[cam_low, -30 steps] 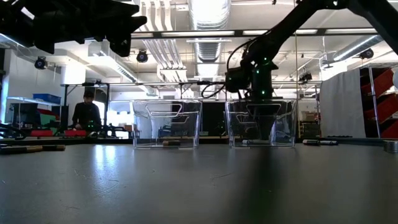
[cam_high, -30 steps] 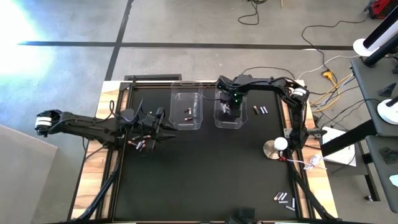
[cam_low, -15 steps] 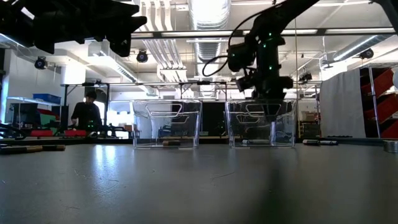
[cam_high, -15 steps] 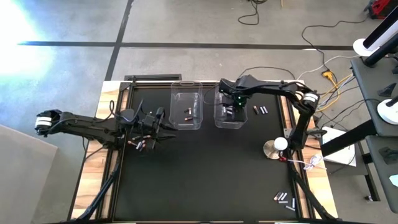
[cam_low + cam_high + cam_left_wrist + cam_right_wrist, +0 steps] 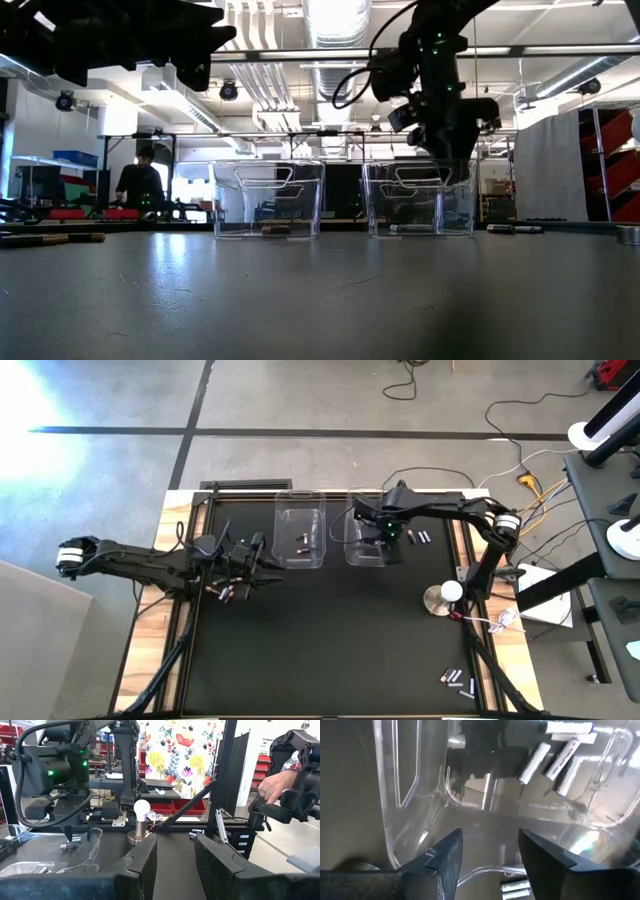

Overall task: Sort batteries
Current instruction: Adjust the right transparent bin, then put the black battery into the left transparent bin

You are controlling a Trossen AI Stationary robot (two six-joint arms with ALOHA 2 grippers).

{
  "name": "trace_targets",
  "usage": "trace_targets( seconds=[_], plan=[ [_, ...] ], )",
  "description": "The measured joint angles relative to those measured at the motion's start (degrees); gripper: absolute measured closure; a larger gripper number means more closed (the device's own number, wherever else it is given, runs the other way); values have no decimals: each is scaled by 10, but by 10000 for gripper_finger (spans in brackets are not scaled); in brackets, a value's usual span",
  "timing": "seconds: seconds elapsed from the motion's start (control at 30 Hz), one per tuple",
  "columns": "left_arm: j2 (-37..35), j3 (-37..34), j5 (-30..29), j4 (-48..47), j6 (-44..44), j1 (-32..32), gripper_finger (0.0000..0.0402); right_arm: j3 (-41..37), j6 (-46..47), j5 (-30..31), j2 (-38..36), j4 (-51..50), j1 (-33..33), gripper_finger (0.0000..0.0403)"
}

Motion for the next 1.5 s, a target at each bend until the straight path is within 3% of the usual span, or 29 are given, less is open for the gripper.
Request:
trace_targets(
  seconds=[0.63,0.93,1.17,1.3,1.5],
  plan=[
    [0,0,0,0,0,0,290,-1,-6,74,-4,-41,0,219],
    [0,0,0,-1,0,0,290,-8,107,76,-108,-32,-31,227],
    [0,0,0,0,0,-4,290,-87,137,76,-212,-20,-128,215],
    [0,0,0,6,-2,-7,290,-151,105,68,-236,0,-165,205],
    [0,0,0,15,-5,-12,290,-239,66,6,-241,111,-187,193]
  ],
)
